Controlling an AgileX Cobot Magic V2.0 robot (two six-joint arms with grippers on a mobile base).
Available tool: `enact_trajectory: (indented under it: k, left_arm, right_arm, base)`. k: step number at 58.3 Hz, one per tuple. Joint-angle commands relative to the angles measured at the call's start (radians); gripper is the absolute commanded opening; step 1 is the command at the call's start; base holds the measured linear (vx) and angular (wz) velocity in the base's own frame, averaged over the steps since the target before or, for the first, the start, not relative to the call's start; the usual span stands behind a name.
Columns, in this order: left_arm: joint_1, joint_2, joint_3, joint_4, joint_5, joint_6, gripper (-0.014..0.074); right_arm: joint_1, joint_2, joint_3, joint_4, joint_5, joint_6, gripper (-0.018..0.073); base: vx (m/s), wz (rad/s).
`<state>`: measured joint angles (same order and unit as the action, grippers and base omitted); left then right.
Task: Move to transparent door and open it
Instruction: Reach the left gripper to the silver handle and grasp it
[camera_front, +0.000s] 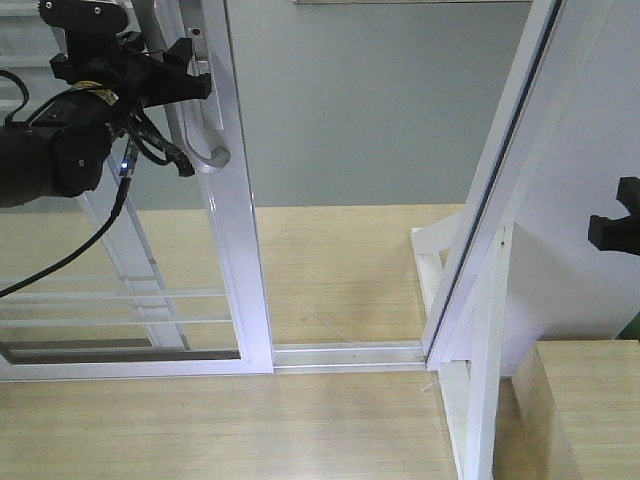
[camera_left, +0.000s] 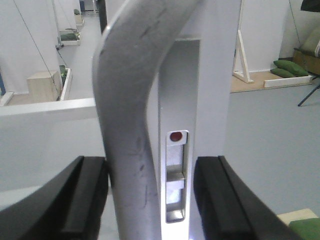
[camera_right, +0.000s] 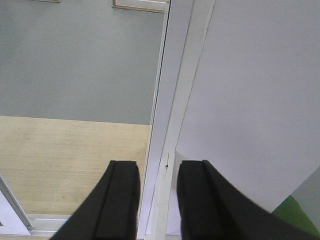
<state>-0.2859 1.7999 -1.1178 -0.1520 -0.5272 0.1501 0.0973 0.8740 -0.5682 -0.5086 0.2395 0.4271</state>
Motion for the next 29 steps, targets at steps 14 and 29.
enact_trajectory:
  k: [14, 29]
  left_arm:
    - [0.017, -0.028, -0.055, -0.306, -0.093, 0.258, 0.0417]
    - [0.023, -0.031, -0.054, -0.327, -0.092, 0.268, 0.0401]
  right_arm:
    - [-0.003, -0.01, -0.027, -0.024, -0.064, -0.009, 0.0286]
    - [-0.003, -0.01, -0.027, -0.024, -0.064, -0.009, 0.0286]
  base:
    - [0.0, 0.0]
    - [0.0, 0.0]
